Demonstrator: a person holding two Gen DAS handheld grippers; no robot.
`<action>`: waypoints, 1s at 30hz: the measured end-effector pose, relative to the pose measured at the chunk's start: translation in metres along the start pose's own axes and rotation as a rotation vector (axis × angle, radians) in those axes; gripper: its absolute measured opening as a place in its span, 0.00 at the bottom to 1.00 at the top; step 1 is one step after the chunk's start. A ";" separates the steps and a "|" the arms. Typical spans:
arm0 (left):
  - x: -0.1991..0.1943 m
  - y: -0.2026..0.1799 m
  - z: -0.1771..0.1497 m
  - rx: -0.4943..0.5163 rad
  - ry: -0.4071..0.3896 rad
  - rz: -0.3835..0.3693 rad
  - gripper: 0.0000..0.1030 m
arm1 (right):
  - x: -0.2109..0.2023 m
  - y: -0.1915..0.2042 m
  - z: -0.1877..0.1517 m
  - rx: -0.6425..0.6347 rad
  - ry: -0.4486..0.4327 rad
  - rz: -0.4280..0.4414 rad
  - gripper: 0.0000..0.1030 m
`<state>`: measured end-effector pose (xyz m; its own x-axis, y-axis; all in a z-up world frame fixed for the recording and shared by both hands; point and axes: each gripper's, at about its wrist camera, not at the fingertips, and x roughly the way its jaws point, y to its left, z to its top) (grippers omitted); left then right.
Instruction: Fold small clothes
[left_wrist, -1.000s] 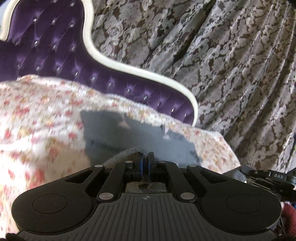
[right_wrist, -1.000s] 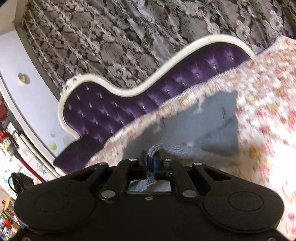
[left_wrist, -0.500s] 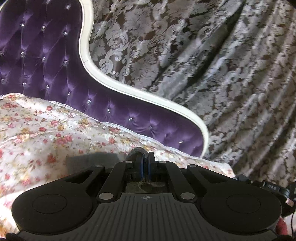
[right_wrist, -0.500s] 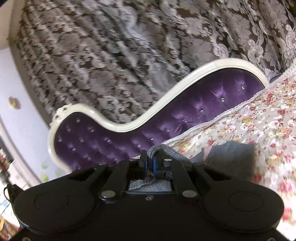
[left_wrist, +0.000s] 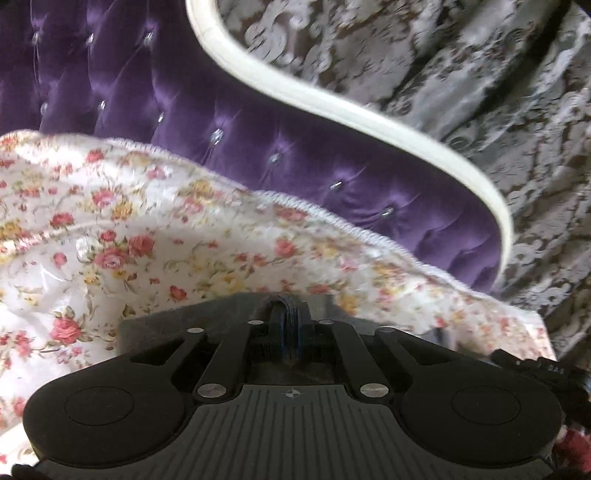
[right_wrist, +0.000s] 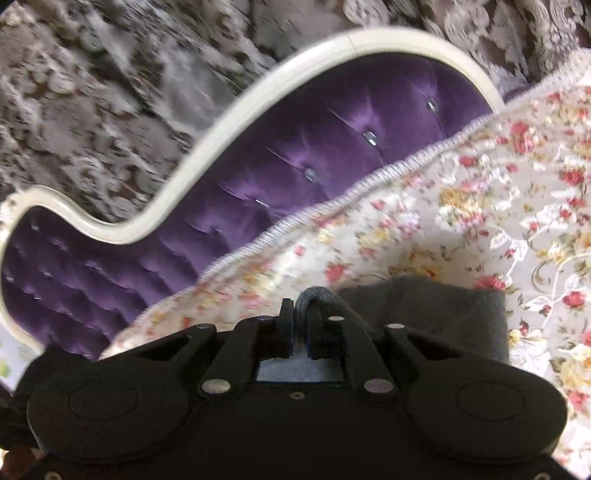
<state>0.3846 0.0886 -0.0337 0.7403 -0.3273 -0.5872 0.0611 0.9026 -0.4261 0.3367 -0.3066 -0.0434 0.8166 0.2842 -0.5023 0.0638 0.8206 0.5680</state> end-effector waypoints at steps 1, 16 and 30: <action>0.005 0.001 0.002 0.000 0.006 0.011 0.14 | 0.006 -0.002 -0.001 0.002 0.008 -0.021 0.21; -0.013 -0.004 -0.007 0.242 0.027 0.067 0.43 | -0.005 0.018 -0.013 -0.288 0.036 -0.122 0.58; 0.021 -0.001 -0.010 0.363 0.084 0.058 0.42 | 0.027 0.026 -0.026 -0.470 0.111 -0.170 0.35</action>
<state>0.3933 0.0785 -0.0527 0.6932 -0.2812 -0.6636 0.2652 0.9557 -0.1279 0.3459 -0.2650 -0.0595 0.7497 0.1577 -0.6427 -0.0952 0.9868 0.1310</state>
